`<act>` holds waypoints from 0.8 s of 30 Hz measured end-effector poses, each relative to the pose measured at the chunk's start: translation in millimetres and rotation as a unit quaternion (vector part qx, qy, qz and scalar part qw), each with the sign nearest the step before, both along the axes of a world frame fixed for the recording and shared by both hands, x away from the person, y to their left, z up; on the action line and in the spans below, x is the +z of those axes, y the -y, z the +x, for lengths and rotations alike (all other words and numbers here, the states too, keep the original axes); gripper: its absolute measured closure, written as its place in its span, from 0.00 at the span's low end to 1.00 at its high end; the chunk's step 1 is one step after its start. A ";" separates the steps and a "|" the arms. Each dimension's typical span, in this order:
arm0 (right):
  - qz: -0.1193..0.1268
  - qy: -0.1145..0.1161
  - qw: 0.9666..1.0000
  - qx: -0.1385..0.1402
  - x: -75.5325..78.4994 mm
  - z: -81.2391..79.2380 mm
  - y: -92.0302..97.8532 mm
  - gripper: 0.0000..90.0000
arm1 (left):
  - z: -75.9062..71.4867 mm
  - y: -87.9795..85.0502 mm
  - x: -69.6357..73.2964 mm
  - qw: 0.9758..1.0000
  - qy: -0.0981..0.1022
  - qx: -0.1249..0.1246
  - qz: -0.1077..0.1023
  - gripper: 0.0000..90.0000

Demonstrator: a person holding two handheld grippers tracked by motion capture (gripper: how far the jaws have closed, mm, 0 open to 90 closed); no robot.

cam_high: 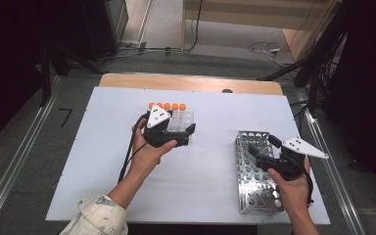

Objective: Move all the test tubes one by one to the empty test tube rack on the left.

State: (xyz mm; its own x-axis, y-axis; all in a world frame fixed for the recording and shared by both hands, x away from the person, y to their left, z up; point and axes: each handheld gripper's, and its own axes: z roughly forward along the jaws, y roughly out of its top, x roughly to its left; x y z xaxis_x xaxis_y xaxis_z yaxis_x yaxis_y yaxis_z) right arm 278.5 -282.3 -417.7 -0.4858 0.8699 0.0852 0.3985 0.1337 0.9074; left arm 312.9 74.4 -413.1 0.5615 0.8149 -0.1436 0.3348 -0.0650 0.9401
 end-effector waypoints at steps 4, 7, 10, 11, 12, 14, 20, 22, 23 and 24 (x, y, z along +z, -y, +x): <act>-0.004 -0.002 1.000 0.000 -1.1 1.4 -1.5 0.18 | -3.6 -0.7 -2.0 1.000 -0.003 -0.005 -0.003 0.12; -0.004 -0.002 1.000 0.000 -1.0 1.3 -1.4 0.18 | -6.3 -2.7 -2.2 1.000 -0.001 -0.003 -0.004 0.12; -0.005 -0.001 1.000 0.000 -1.0 1.2 -0.3 0.18 | -8.6 -4.6 -3.5 1.000 -0.002 -0.002 -0.003 0.12; -0.005 0.000 1.000 0.000 -0.9 1.1 0.0 0.18 | -9.5 -5.6 -4.1 1.000 -0.002 -0.002 -0.005 0.12; -0.005 0.000 1.000 0.000 -0.7 0.9 0.5 0.18 | -11.0 -7.1 -4.4 1.000 -0.002 0.000 -0.005 0.12; -0.003 0.001 1.000 -0.002 -0.3 0.0 1.0 0.18 | -13.9 -9.7 -5.2 1.000 -0.001 0.000 -0.004 0.12; -0.005 0.002 1.000 -0.002 0.2 -1.0 2.9 0.18 | -23.2 -21.6 -10.2 1.000 -0.004 0.011 -0.002 0.12; -0.004 0.002 1.000 -0.004 0.9 -1.7 3.4 0.18 | -25.8 -26.0 -12.7 1.000 -0.006 0.014 -0.001 0.12; -0.004 0.003 1.000 -0.004 0.9 -1.8 3.8 0.18 | -27.1 -28.5 -13.7 1.000 -0.006 0.017 0.001 0.12; -0.004 0.003 1.000 -0.004 1.0 -2.1 4.3 0.18 | -28.1 -30.1 -14.6 1.000 -0.006 0.018 0.001 0.12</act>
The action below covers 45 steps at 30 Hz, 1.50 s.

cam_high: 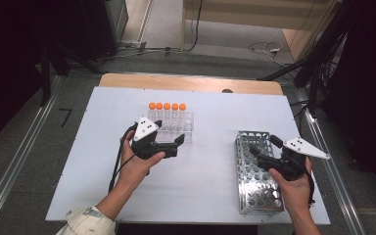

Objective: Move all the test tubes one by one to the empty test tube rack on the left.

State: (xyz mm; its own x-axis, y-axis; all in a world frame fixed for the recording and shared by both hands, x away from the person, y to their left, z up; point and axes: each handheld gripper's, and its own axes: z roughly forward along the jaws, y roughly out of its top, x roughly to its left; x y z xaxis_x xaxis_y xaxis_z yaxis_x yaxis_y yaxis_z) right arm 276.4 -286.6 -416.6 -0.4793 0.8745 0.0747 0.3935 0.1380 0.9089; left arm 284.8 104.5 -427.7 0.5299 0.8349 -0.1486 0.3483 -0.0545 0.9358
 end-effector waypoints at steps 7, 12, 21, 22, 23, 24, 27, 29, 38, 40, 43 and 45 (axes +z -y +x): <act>0.001 0.000 1.000 -0.004 -0.1 -1.7 4.2 0.18 | -6.9 -10.6 -5.9 1.000 -0.001 0.013 0.001 0.12; 0.001 -0.001 1.000 -0.005 -1.4 -2.7 5.6 0.18 | -9.1 -15.1 -8.1 1.000 -0.003 0.016 0.003 0.12; 0.001 0.000 1.000 -0.011 -2.2 -5.8 11.8 0.18 | -12.4 -25.4 -12.2 1.000 -0.007 0.028 0.005 0.12; 0.002 0.000 1.000 -0.011 -2.4 -6.1 12.8 0.17 | -12.7 -26.4 -12.7 1.000 -0.008 0.028 0.005 0.12; 0.001 0.000 1.000 -0.012 -2.4 -6.3 13.6 0.17 | -13.2 -27.7 -13.3 1.000 -0.008 0.030 0.006 0.12; 0.002 0.000 1.000 -0.013 -2.3 -6.8 14.7 0.17 | -13.8 -29.2 -13.9 0.999 -0.009 0.030 0.007 0.12; 0.003 0.001 1.000 -0.016 -2.0 -7.7 17.8 0.17 | -15.7 -33.6 -15.6 0.999 -0.009 0.035 0.009 0.12; 0.002 0.000 1.000 -0.018 -2.6 -8.7 19.6 0.17 | -17.0 -35.8 -16.6 0.999 -0.008 0.039 0.006 0.12; 0.001 -0.001 1.000 -0.029 -5.7 -12.4 27.4 0.16 | -22.2 -50.7 -19.0 0.998 -0.007 0.058 0.004 0.12; 0.002 -0.001 0.999 -0.032 -6.1 -13.4 29.8 0.16 | -22.7 -53.6 -20.2 0.998 -0.008 0.063 0.003 0.12; 0.002 -0.002 0.999 -0.035 -7.1 -14.7 33.0 0.16 | -23.2 -57.0 -22.0 0.998 -0.009 0.068 0.005 0.12; 0.002 -0.003 0.999 -0.038 -7.9 -15.4 35.0 0.16 | -24.2 -59.0 -23.6 0.997 -0.012 0.070 0.006 0.12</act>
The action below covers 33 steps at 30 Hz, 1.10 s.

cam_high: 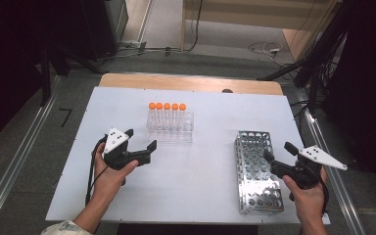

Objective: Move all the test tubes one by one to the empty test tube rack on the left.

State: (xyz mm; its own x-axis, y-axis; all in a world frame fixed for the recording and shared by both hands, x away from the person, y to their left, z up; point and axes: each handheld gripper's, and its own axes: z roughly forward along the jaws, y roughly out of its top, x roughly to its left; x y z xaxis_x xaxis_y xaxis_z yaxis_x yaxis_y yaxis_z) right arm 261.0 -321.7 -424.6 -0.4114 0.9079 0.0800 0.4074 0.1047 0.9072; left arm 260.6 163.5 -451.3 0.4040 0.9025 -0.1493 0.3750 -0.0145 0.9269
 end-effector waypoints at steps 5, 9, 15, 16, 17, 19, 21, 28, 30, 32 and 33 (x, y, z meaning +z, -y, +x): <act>0.001 0.000 1.000 -0.006 -1.2 -2.1 5.6 0.16 | -2.5 -4.8 -2.2 1.000 -0.002 0.005 0.001 0.12; -0.001 0.000 1.000 -0.014 -3.2 -4.3 11.8 0.16 | -7.2 -11.0 -4.0 1.000 -0.005 0.011 0.000 0.12; 0.002 -0.004 1.000 -0.030 -6.0 -8.8 24.8 0.16 | -13.0 -24.3 -5.8 1.000 -0.005 0.026 -0.004 0.12; 0.002 -0.003 1.000 -0.031 -6.4 -9.6 26.7 0.16 | -14.1 -26.5 -5.9 1.000 -0.005 0.027 -0.002 0.12; 0.003 -0.004 0.999 -0.034 -6.8 -10.4 28.3 0.16 | -14.8 -27.5 -6.0 1.000 -0.005 0.029 -0.002 0.12; 0.002 -0.004 0.999 -0.037 -7.1 -11.8 30.8 0.16 | -16.5 -30.2 -6.4 0.999 -0.003 0.033 -0.003 0.12; 0.002 -0.004 0.999 -0.039 -7.6 -12.8 33.0 0.16 | -17.4 -32.8 -6.3 0.999 -0.001 0.037 0.000 0.12; 0.003 -0.006 0.999 -0.049 -9.9 -15.6 41.1 0.16 | -20.5 -42.0 -8.1 0.999 -0.003 0.046 0.000 0.12; 0.002 -0.007 0.999 -0.052 -10.4 -16.5 42.9 0.16 | -22.3 -44.9 -9.1 0.999 -0.003 0.048 -0.001 0.12; -0.001 -0.007 0.998 -0.055 -11.0 -17.2 44.5 0.16 | -24.1 -48.1 -10.0 0.999 -0.004 0.053 0.002 0.12; -0.002 -0.006 0.998 -0.057 -11.4 -17.5 45.2 0.16 | -24.9 -49.4 -10.6 0.998 -0.004 0.055 0.002 0.12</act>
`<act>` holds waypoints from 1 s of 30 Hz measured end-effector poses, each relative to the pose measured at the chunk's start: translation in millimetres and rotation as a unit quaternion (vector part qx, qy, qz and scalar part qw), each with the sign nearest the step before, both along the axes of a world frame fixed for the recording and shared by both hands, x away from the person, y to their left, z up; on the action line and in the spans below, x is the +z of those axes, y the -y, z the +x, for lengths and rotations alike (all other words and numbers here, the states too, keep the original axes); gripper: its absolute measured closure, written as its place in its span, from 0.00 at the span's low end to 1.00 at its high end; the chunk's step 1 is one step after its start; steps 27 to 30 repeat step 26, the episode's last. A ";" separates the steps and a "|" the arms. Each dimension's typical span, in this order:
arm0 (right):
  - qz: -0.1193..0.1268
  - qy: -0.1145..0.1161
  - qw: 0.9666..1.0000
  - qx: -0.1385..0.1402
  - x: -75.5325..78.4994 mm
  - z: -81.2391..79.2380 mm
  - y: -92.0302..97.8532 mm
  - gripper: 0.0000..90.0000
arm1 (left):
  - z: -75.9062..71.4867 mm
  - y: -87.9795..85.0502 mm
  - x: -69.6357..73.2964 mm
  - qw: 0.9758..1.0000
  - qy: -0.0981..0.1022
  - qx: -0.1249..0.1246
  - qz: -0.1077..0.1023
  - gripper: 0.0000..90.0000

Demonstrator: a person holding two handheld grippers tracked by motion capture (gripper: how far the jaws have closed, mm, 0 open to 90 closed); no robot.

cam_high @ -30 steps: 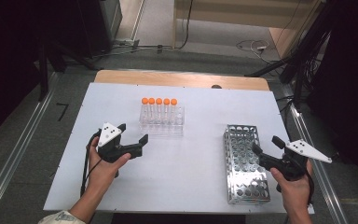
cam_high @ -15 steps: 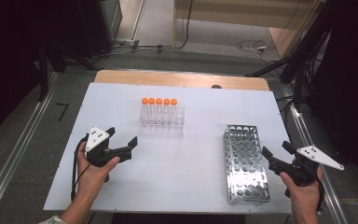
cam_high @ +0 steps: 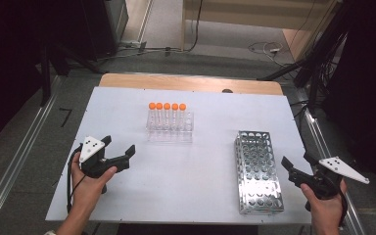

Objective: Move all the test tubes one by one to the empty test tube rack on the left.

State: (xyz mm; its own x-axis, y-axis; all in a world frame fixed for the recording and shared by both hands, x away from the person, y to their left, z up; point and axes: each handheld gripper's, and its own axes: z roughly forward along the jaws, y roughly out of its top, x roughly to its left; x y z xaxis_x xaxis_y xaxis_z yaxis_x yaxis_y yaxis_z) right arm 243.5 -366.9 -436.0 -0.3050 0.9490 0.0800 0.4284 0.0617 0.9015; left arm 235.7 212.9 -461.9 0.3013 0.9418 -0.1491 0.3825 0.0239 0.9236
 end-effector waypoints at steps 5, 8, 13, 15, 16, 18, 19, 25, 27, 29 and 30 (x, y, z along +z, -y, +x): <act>-0.015 -0.004 1.000 -0.012 -4.0 -1.1 4.3 0.16 | -3.1 -7.6 -3.1 1.000 -0.003 0.008 0.005 0.12; -0.019 -0.008 1.000 -0.021 -6.8 -1.9 8.9 0.16 | -4.5 -12.4 -6.0 1.000 -0.005 0.015 0.014 0.11; -0.025 -0.013 0.999 -0.036 -11.1 -3.4 16.1 0.16 | -6.8 -20.1 -10.2 0.999 -0.009 0.026 0.027 0.11; -0.027 -0.016 0.999 -0.039 -12.9 -3.6 18.7 0.16 | -7.6 -22.8 -11.5 0.999 -0.010 0.029 0.029 0.11; -0.030 -0.017 0.999 -0.042 -13.9 -3.7 19.7 0.16 | -8.1 -24.2 -12.4 0.999 -0.011 0.031 0.030 0.11; -0.032 -0.019 0.998 -0.046 -15.4 -3.9 21.9 0.16 | -8.7 -27.0 -14.6 0.999 -0.016 0.036 0.034 0.11; -0.033 -0.020 0.998 -0.047 -16.3 -3.8 23.3 0.16 | -8.7 -28.7 -15.8 0.999 -0.018 0.036 0.035 0.11; -0.039 -0.038 0.996 -0.064 -25.7 -1.4 29.6 0.16 | -7.2 -33.7 -25.7 0.998 -0.035 0.045 0.040 0.11; -0.040 -0.043 0.996 -0.065 -27.3 -0.4 29.6 0.16 | -6.6 -33.6 -27.5 0.997 -0.040 0.044 0.042 0.11; -0.040 -0.043 0.996 -0.065 -27.3 -0.4 29.6 0.16 | -6.6 -33.6 -27.5 0.997 -0.040 0.044 0.042 0.11; -0.040 -0.043 0.996 -0.065 -27.3 -0.4 29.6 0.16 | -6.6 -33.6 -27.5 0.997 -0.040 0.044 0.042 0.11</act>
